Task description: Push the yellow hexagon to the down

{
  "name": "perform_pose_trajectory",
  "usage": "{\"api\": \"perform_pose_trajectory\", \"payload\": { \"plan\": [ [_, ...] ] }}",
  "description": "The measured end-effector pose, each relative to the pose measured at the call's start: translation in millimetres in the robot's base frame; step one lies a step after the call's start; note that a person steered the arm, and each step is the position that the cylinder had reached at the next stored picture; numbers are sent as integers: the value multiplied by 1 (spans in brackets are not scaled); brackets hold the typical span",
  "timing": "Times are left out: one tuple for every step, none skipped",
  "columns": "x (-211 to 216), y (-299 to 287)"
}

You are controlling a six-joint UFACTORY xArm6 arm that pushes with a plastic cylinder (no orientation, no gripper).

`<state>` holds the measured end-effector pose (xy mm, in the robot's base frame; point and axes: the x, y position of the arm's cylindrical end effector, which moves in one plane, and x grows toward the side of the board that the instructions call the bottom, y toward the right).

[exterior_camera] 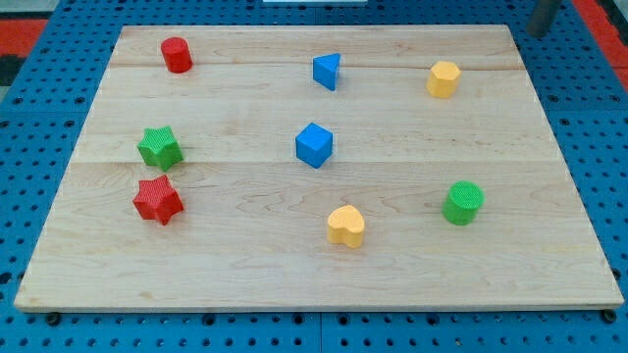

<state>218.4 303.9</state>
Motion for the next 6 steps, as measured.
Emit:
{"api": "perform_pose_trajectory", "payload": {
  "plan": [
    [52,-86],
    [78,-156],
    [78,-156],
    [82,-83],
    [111,-58],
    [187,-113]
  ]
}}
